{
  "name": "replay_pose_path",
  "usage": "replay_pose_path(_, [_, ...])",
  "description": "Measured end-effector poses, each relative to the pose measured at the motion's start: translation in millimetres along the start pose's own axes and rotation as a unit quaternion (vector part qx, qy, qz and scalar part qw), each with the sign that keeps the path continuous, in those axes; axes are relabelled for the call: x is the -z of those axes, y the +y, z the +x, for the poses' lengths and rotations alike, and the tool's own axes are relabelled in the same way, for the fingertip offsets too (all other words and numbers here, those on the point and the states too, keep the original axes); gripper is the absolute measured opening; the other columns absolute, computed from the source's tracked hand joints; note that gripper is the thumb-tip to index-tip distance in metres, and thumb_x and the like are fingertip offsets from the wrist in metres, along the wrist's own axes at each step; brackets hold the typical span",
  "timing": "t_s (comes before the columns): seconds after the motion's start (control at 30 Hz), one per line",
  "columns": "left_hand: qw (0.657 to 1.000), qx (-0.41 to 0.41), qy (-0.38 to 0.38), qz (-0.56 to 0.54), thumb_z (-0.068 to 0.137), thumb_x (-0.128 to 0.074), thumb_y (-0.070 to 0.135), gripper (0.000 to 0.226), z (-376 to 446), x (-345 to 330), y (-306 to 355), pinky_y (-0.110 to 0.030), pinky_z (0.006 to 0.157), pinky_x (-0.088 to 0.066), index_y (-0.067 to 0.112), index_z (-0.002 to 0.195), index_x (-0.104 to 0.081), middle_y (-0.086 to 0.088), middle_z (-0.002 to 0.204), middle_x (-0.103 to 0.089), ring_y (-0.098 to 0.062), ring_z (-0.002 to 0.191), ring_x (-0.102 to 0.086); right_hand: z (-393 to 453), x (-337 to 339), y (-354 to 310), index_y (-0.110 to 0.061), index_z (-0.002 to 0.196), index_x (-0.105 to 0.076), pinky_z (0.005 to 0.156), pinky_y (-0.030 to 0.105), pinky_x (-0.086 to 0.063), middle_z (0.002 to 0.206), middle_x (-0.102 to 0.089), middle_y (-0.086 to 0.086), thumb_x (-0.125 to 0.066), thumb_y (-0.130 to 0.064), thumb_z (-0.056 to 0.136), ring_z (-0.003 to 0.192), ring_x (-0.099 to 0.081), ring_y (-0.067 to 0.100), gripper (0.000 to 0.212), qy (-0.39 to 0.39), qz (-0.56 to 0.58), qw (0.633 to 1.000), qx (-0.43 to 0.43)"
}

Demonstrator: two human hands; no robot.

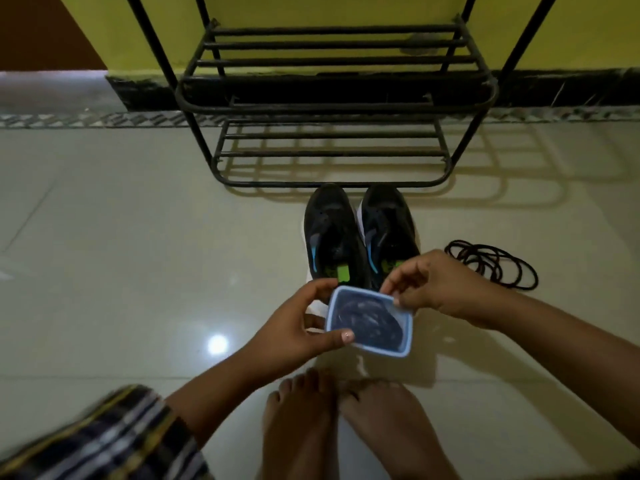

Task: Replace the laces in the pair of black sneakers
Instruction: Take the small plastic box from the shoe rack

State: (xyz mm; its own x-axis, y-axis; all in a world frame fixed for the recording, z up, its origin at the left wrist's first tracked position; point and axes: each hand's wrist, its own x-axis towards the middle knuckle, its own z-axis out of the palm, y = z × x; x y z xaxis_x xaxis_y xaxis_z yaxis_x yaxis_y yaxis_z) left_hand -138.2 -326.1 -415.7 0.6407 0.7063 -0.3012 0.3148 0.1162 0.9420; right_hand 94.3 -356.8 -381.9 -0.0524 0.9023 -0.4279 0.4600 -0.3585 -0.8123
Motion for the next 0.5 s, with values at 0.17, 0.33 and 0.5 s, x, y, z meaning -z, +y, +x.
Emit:
replay_pose_path(0.17, [0.999, 0.027, 0.011, -0.036, 0.08, -0.074, 0.01, 0.043, -0.4, -5.8, -28.6, -0.032, 0.077, -0.058, 0.023, 0.117, -0.057, 0.0, 0.115, -0.062, -0.015, 0.094, -0.067, 4.1, -25.5, 7.7, -0.019, 0.08, -0.072, 0.062, 0.012, -0.048, 0.067, -0.066, -0.011, -0.07, 0.001, 0.077, 0.062, -0.059, -0.002, 0.02, 0.016, -0.102, 0.994, 0.035])
replay_pose_path(0.33, [0.994, 0.083, 0.028, -0.057, 0.083, -0.07, 0.009, 0.035, -5.5, -15.0, -41.6, -0.028, 0.076, -0.058, 0.021, 0.114, -0.058, 0.001, 0.108, -0.065, -0.011, 0.094, -0.065, -4.0, -55.0, 35.0, -0.022, 0.114, -0.062, 0.087, 0.018, -0.04, 0.112, -0.053, -0.007, -0.073, -0.027, 0.078, 0.106, -0.049, 0.008, 0.038, 0.008, -0.287, 0.953, 0.1])
replay_pose_path(0.5, [0.985, 0.143, 0.039, -0.092, 0.086, -0.067, 0.014, 0.026, -7.1, -18.3, -45.4, -0.035, 0.072, -0.059, 0.023, 0.108, -0.059, 0.003, 0.101, -0.066, -0.006, 0.078, -0.068, -12.6, -69.2, 50.5, -0.022, 0.142, -0.036, 0.104, 0.028, -0.035, 0.141, -0.036, -0.003, -0.065, -0.054, 0.078, 0.129, -0.032, 0.014, 0.077, -0.045, -0.363, 0.923, 0.123])
